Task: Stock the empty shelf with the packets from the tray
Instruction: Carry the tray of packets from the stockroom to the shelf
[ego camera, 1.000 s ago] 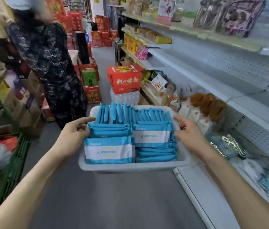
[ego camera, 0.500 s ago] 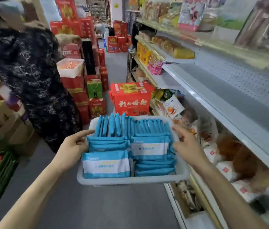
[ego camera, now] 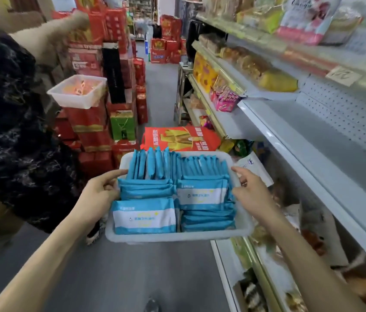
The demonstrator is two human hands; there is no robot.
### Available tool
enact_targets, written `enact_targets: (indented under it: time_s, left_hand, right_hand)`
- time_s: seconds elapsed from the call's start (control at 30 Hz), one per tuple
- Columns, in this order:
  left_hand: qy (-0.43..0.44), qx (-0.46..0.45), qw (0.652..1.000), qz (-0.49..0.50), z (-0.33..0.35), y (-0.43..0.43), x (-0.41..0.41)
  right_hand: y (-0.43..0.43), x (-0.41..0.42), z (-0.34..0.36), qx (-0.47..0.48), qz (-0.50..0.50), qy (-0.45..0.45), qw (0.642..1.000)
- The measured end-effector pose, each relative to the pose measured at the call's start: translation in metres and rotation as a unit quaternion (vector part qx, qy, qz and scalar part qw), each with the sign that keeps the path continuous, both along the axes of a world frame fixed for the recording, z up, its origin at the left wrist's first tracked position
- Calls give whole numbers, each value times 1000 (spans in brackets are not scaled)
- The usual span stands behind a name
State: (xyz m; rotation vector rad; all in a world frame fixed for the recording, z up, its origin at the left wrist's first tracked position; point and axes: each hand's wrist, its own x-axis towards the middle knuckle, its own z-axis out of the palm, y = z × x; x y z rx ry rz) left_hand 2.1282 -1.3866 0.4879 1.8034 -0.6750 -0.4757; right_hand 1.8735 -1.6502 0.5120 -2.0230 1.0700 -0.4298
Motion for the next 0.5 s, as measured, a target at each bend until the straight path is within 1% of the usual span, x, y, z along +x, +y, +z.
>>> enact_targets:
  time_s: [0.07,0.17,0.27,0.37,0.5]
  left_hand:
    - [-12,14,1000,-16,-6,-32,32]
    - [10,-10,999,-36,-2,-84,77]
    - [-37,42,996,-64,-15,-125,122]
    - [-32,62,995,-74,-20,-165,161]
    - [-36,76,995,-58,-30,-220,198]
  right_hand:
    - [-26,29,-5,5,-13,18,1000]
    - [-70,71,-8,-9,-15,30,999]
    - [-112,106,-12,-27,-10,35,999]
    - [-153,136,-23,-18,-11,51,998]
    - [-212,180,-35,-10,-2,55,998]
